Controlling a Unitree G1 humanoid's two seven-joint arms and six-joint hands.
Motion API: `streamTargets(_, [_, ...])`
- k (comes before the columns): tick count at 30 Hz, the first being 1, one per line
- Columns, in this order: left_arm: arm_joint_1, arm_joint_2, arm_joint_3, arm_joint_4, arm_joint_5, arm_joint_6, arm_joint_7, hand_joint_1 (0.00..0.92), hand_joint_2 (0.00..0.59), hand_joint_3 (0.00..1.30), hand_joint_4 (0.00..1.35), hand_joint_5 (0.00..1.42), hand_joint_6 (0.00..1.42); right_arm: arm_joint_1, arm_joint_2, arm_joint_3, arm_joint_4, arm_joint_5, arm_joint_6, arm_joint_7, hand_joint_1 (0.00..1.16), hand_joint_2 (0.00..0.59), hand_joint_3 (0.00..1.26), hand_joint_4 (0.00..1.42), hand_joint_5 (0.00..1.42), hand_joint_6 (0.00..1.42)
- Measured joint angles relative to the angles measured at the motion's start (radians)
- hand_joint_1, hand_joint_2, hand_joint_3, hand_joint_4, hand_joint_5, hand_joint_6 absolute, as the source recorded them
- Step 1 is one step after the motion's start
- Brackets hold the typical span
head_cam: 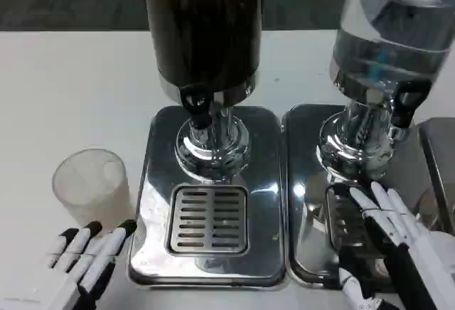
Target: Grasp the cup under the faucet to collect the drink, then remove the cup.
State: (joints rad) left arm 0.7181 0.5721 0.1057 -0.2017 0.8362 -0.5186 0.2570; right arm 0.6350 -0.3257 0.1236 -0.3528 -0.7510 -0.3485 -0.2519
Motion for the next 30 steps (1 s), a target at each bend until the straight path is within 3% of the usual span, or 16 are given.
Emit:
streamTargets(17, [0.017, 0.019, 0.002, 0.009, -0.021, -0.002, -0.007, 0.000, 0.117, 0.00, 0.00, 0.00, 0.00, 0.026, 0.015, 0.013, -0.020, -0.044, 0.004, -0.001, 0.49, 0.562, 0.12, 0.00, 0.00, 0.06])
streamTargets(24, [0.020, -0.003, -0.006, 0.008, -0.006, -0.001, -0.003, 0.000, 0.111, 0.00, 0.00, 0.00, 0.00, 0.024, -0.001, -0.005, -0.007, -0.008, -0.009, -0.001, 0.49, 0.562, 0.12, 0.00, 0.00, 0.06])
streamTargets(30, [0.026, -0.038, 0.011, 0.017, -0.043, -0.027, 0.076, 0.000, 0.103, 0.00, 0.00, 0.00, 0.00, 0.023, -0.002, -0.005, -0.005, -0.005, -0.010, -0.001, 0.49, 0.562, 0.11, 0.00, 0.00, 0.07])
